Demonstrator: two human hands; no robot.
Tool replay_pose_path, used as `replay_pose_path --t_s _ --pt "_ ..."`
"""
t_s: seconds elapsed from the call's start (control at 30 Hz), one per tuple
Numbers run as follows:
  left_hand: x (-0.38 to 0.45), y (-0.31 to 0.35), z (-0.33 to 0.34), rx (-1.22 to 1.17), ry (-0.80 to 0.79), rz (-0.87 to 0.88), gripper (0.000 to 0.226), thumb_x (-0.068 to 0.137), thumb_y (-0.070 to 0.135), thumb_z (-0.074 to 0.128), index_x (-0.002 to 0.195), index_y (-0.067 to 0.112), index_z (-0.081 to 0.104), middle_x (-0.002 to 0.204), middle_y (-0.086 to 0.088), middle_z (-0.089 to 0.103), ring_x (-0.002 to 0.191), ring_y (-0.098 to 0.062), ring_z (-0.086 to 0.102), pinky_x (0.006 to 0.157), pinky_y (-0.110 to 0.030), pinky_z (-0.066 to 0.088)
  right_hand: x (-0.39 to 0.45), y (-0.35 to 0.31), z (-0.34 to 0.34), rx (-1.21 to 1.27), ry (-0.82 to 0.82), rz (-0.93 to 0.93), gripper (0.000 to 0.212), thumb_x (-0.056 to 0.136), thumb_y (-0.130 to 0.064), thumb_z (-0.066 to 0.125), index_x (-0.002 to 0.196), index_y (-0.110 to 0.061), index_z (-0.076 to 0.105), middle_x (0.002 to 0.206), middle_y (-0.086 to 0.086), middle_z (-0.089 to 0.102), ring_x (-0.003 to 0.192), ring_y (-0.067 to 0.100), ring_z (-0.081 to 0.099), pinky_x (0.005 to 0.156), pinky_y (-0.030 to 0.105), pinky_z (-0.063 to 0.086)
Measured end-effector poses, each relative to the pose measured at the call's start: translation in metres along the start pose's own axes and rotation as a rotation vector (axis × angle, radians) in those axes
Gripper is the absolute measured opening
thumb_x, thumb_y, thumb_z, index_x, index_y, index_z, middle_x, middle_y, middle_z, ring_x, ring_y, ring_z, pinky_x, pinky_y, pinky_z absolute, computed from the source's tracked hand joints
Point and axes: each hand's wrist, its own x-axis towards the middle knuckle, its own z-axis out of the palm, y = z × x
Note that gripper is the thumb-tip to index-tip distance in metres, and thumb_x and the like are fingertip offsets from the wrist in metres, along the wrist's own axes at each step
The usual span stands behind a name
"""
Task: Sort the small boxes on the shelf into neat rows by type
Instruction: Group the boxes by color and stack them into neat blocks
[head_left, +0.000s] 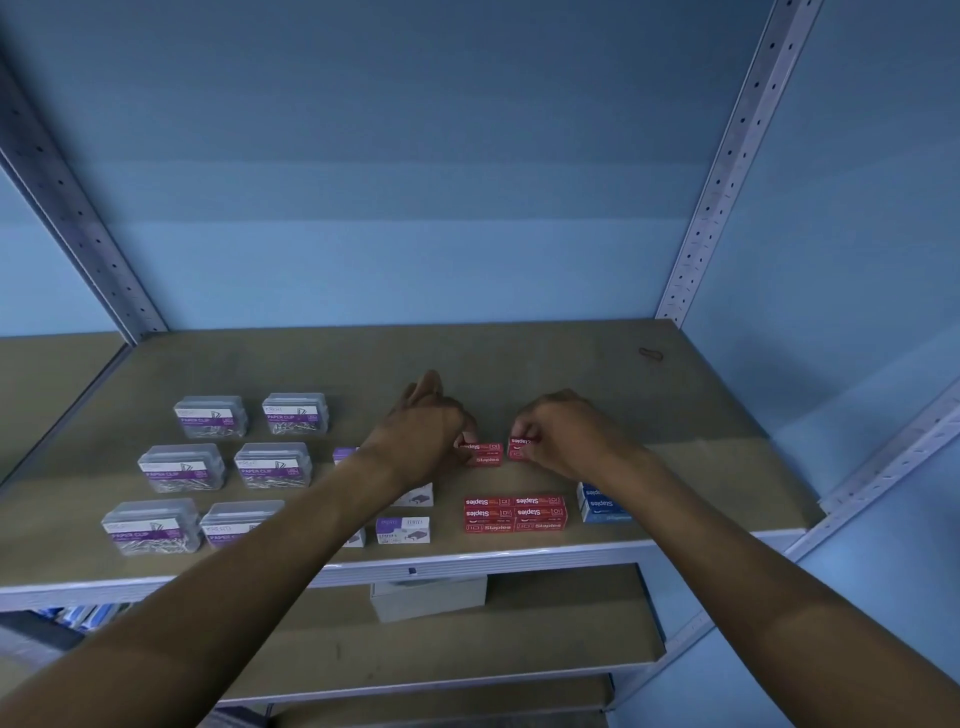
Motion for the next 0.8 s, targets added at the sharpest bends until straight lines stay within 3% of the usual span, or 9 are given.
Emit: replay_pose_path --t_s 0.1,0.17,0.3,0.43,0.57,0.73,0.8 --pt "-0.002 0.001 -0.004 -0.039 0.029 0.038 0.02 0.088 0.044 0.064 0.102 0.033 0.073 0.103 0.015 0.07 0.107 -0.019 0.035 0.086 -0.029 0.032 -0.008 0.0 -0.009 0.037 -0.057 0.007 0.014 0.087 -0.021 0.076 0.099 -0.026 0.081 0.1 -0.006 0.078 0.086 0.01 0.07 0.085 0.033 0.059" --pt "-0.005 0.004 -0.007 -0.045 0.022 0.06 0.022 0.088 0.045 0.064 0.104 0.032 0.073 0.103 0.016 0.07 0.105 -0.018 0.036 0.082 -0.026 0.03 -0.016 -0.004 -0.012 0.038 -0.115 -0.001 0.017 0.091 -0.022 0.073 0.106 -0.026 0.08 0.104 -0.005 0.078 0.086 0.009 0.07 0.079 0.027 0.058" --pt "-0.012 0.006 -0.002 -0.062 -0.003 0.109 0.025 0.089 0.045 0.065 0.107 0.031 0.073 0.105 0.015 0.071 0.103 -0.016 0.038 0.081 -0.027 0.04 -0.029 -0.006 -0.009 0.037 -0.188 -0.01 0.02 0.095 -0.029 0.07 0.113 -0.026 0.077 0.11 -0.003 0.077 0.083 0.008 0.068 0.064 0.014 0.049" --pt "-0.017 0.005 0.002 -0.096 -0.025 0.141 0.026 0.089 0.045 0.066 0.11 0.032 0.073 0.108 0.016 0.071 0.103 -0.011 0.041 0.076 -0.024 0.036 -0.036 -0.009 -0.009 0.031 -0.195 -0.006 0.02 0.095 -0.029 0.068 0.113 -0.027 0.077 0.109 -0.004 0.077 0.088 0.01 0.071 0.075 0.021 0.058" --pt "-0.019 0.003 0.007 -0.127 -0.031 0.155 0.023 0.089 0.046 0.065 0.107 0.034 0.074 0.106 0.017 0.073 0.099 -0.01 0.045 0.081 -0.026 0.046 -0.04 -0.01 -0.009 0.031 -0.213 -0.017 0.019 0.096 -0.028 0.067 0.112 -0.027 0.078 0.108 -0.005 0.078 0.086 0.008 0.072 0.073 0.019 0.057" --pt "-0.023 -0.001 0.019 -0.168 -0.114 0.112 0.021 0.096 0.048 0.051 0.08 0.041 0.062 0.097 0.019 0.07 0.08 -0.006 0.04 0.087 -0.036 0.051 -0.041 -0.015 -0.006 0.011 -0.252 -0.022 0.022 0.098 -0.026 0.063 0.116 -0.027 0.076 0.116 -0.004 0.075 0.093 0.009 0.071 0.082 0.025 0.058" --pt "-0.025 0.001 0.018 -0.192 -0.114 0.104 0.022 0.094 0.053 0.052 0.089 0.037 0.067 0.097 0.02 0.07 0.088 -0.007 0.04 0.085 -0.035 0.05 -0.042 -0.014 -0.008 0.036 -0.27 -0.006 0.023 0.098 -0.03 0.063 0.118 -0.028 0.075 0.116 -0.006 0.075 0.094 0.007 0.07 0.086 0.027 0.058"
